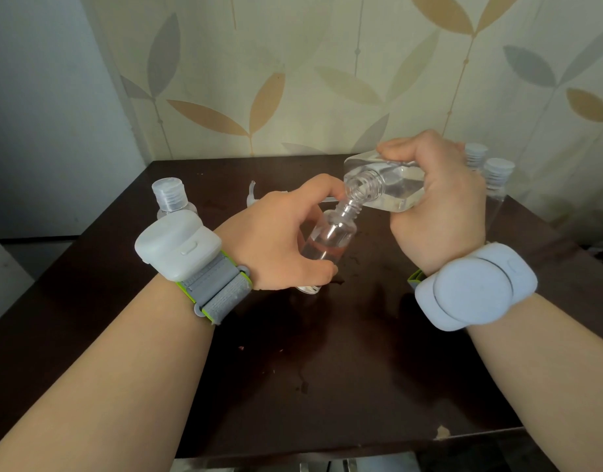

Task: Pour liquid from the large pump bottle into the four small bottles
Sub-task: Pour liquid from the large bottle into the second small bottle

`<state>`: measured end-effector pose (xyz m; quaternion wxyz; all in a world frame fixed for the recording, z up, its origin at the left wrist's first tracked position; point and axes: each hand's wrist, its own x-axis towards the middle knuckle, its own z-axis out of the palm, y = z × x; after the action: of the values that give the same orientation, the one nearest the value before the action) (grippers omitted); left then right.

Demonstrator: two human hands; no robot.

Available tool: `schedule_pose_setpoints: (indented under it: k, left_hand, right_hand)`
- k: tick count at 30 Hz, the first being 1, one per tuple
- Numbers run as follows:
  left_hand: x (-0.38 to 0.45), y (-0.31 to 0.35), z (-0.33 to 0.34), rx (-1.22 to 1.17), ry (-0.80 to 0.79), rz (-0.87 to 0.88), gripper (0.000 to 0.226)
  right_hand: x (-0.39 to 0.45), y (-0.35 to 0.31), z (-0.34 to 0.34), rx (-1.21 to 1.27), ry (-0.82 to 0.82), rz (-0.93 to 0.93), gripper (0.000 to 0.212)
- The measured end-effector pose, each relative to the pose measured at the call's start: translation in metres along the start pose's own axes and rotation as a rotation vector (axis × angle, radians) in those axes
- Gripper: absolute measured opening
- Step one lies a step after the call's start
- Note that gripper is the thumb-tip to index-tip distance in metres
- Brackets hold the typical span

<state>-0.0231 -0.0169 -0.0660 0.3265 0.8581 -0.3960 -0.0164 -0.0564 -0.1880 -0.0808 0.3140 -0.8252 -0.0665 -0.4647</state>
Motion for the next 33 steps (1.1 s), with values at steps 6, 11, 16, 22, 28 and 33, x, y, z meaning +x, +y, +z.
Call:
schedule_pose_setpoints:
  k: [6, 11, 16, 22, 28, 33]
  left_hand:
    - [-0.0004, -0.0003, 0.0002, -0.011, 0.003, 0.01, 0.057]
    - [-0.0004, -0.0008, 0.0002, -0.015, 0.0, 0.007, 0.057]
    - [-0.0003, -0.0012, 0.0005, -0.019, 0.005, 0.007, 0.057]
    - [-0.0005, -0.0004, 0.0005, -0.017, 0.007, 0.003, 0.057]
    - [-0.0001, -0.0004, 0.001, -0.023, 0.006, 0.003, 0.054]
    - [0.0001, -0.0009, 0.0007, -0.029, 0.001, 0.004, 0.056]
  right_hand:
    - [-0.0003, -0.0002, 0.0005, 0.005, 0.012, -0.009, 0.047]
    - [-0.0006, 0.0005, 0.001, 0.007, 0.01, -0.009, 0.046]
    - [-0.0003, 0.0007, 0.0006, 0.012, 0.004, -0.007, 0.046]
    - [-0.0005, 0.0009, 0.0004, 0.012, -0.006, -0.001, 0.045]
    - [0.0, 0.0012, 0.0, 0.016, -0.007, 0.005, 0.045]
    - [-0.0008, -0.0008, 0.0003, 0.013, -0.004, -0.001, 0.046]
